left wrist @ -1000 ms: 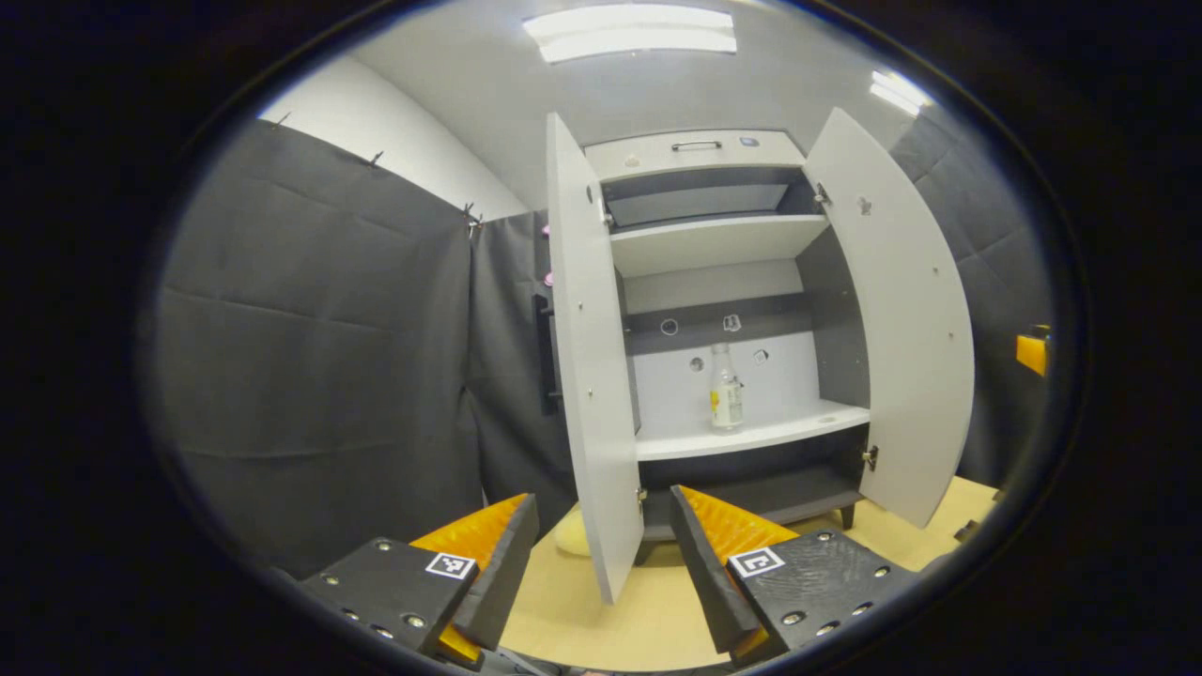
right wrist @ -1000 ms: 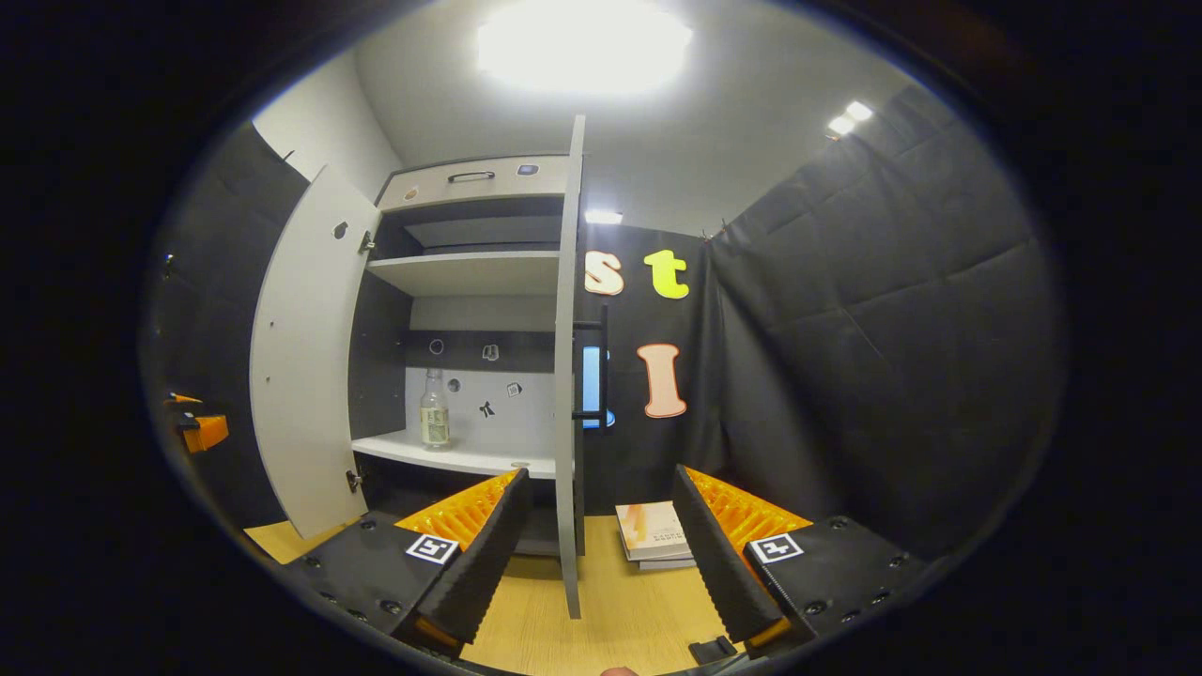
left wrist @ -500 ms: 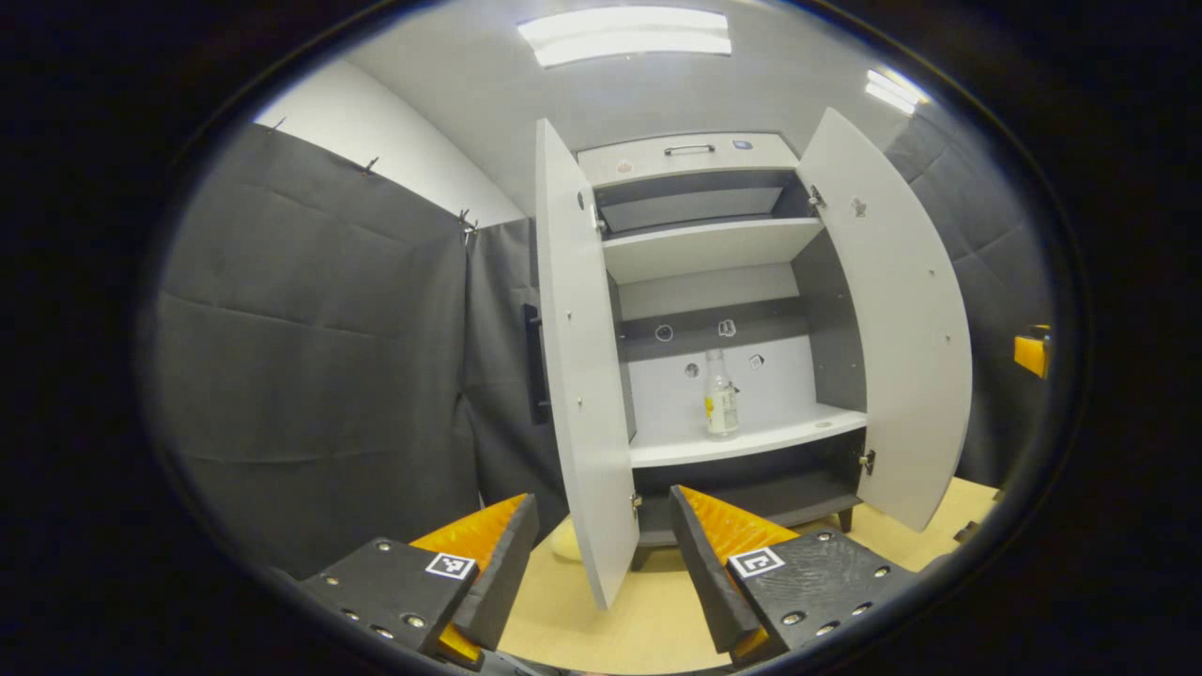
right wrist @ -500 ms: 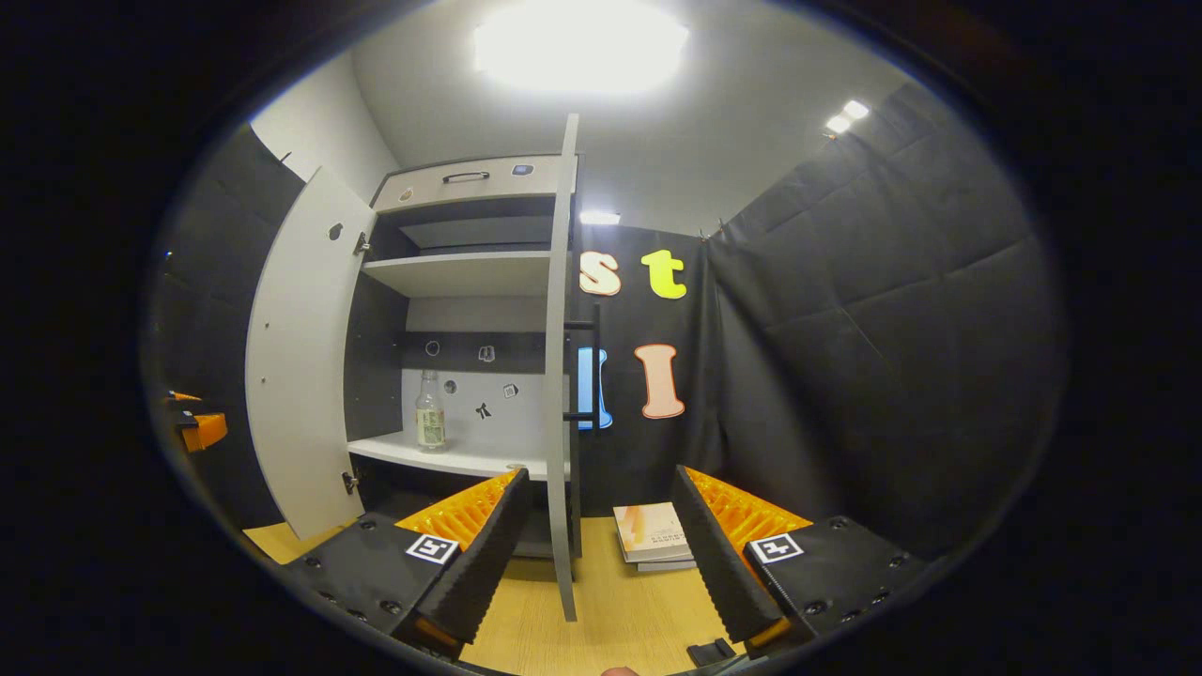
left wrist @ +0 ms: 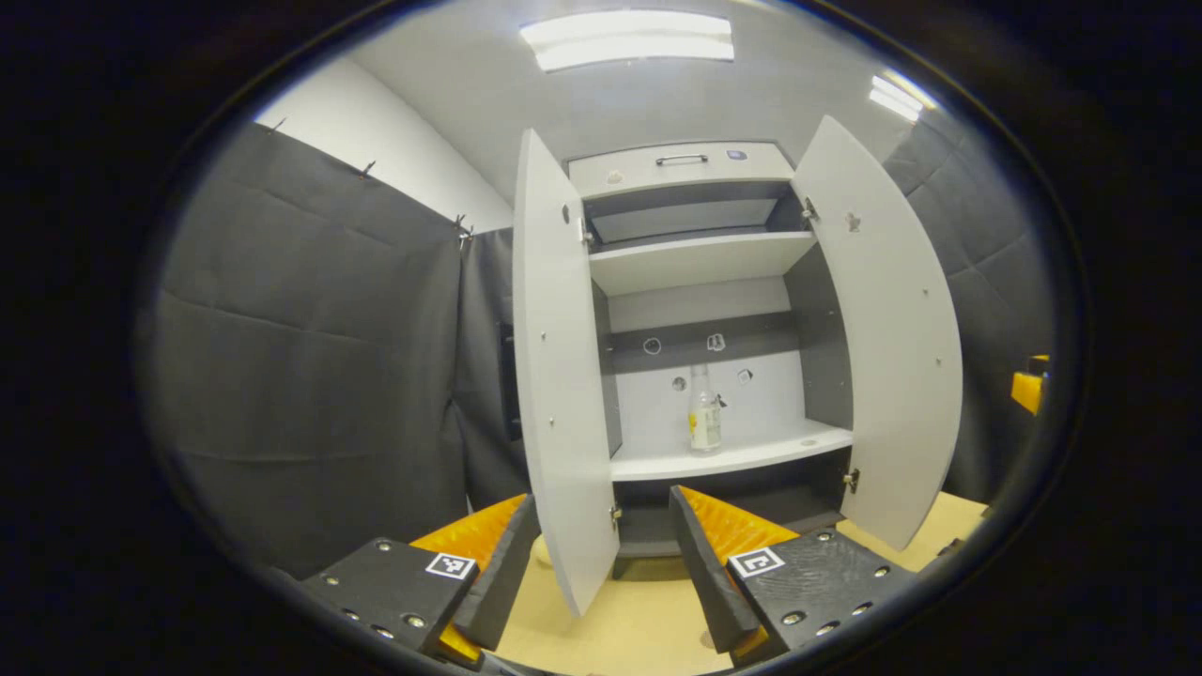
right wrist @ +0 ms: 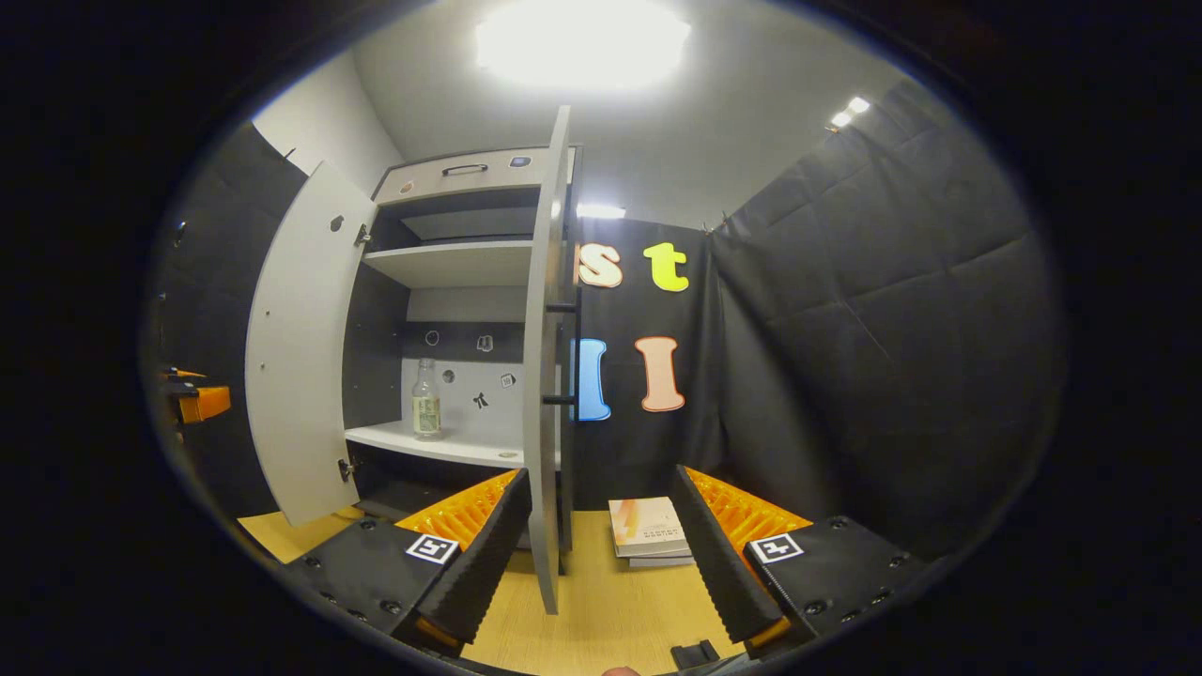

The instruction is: Grasp the bottle in the cabinet with the left hand and place it on the coaster, then close the right door with the right hand and the left door with the left hand.

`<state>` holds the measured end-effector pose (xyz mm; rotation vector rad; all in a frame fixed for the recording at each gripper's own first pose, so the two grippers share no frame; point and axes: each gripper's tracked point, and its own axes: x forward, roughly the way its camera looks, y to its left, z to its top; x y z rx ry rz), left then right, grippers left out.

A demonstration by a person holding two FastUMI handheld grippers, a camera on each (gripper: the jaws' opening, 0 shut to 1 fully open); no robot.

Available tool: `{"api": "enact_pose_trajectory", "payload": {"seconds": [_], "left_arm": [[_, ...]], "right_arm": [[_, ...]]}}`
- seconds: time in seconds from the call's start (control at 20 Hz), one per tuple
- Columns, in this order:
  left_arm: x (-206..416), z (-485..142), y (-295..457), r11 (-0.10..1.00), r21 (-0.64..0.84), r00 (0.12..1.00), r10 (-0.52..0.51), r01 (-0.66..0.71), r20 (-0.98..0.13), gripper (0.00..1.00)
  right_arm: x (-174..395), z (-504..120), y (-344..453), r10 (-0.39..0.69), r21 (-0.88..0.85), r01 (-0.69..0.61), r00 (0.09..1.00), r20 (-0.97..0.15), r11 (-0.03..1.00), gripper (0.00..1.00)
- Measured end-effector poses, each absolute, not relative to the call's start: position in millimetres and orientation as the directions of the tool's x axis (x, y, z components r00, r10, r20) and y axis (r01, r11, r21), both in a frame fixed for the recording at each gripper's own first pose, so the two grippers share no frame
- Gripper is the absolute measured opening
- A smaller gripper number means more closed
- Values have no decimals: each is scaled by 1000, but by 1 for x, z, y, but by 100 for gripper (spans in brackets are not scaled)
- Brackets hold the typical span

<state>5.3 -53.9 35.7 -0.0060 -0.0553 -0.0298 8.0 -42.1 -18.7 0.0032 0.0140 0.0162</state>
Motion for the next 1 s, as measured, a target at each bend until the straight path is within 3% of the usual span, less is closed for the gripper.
{"api": "enact_pose_trajectory", "payload": {"seconds": [0.5, 1.0], "left_arm": [[36, 77, -103, 995, -20, 994, -95, 97, 62, 82], [138, 95, -154, 974, -56, 975, -216, 219, 43, 83]], "right_arm": [[4, -29, -97, -7, -7, 7, 1000, -30, 1000, 96], [14, -44, -129, -116, -27, 115, 991, -63, 993, 94]]}}
